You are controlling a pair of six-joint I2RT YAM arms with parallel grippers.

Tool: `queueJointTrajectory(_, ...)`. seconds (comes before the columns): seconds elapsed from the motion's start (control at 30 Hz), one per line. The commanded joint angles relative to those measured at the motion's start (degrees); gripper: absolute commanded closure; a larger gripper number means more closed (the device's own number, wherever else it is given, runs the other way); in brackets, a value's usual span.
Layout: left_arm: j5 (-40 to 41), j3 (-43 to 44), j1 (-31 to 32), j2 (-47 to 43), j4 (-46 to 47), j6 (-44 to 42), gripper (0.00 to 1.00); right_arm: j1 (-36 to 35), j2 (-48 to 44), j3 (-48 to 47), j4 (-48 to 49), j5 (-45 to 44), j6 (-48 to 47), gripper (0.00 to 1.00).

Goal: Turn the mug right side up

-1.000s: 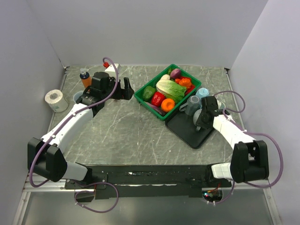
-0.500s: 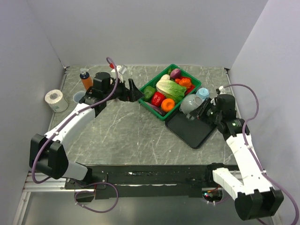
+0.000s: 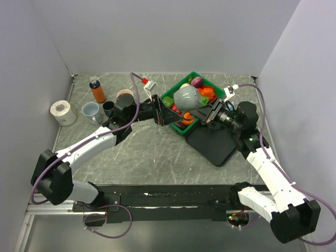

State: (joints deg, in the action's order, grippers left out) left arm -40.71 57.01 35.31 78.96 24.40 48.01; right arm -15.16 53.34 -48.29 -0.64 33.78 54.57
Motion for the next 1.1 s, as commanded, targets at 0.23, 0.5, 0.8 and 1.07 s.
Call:
queueJointTrajectory(0.23, -3.23, -0.24, 0.55, 0.41, 20.06, 12.80, 0.01, -5.93, 1.76, -1.37, 27.97, 4.36, 8.98, 1.00)
queueJointTrajectory(0.5, -2.97, 0.11, 0.81, 1.73, 24.81, 17.82, 0.23, -6.55, 3.35, 0.13, 32.55, 5.68, 10.91, 1.00)
queueJointTrajectory(0.8, -0.43, -0.41, 0.81, 1.29, 26.13, 19.40, 0.37, -7.08, 2.74, 2.76, 35.36, 4.81, 9.16, 1.00)
queueJointTrajectory(1.07, -0.16, -0.06, 0.81, 1.99, 27.98, 21.42, 0.51, -7.52, 2.56, 5.75, 39.14, 4.54, 8.36, 1.00)
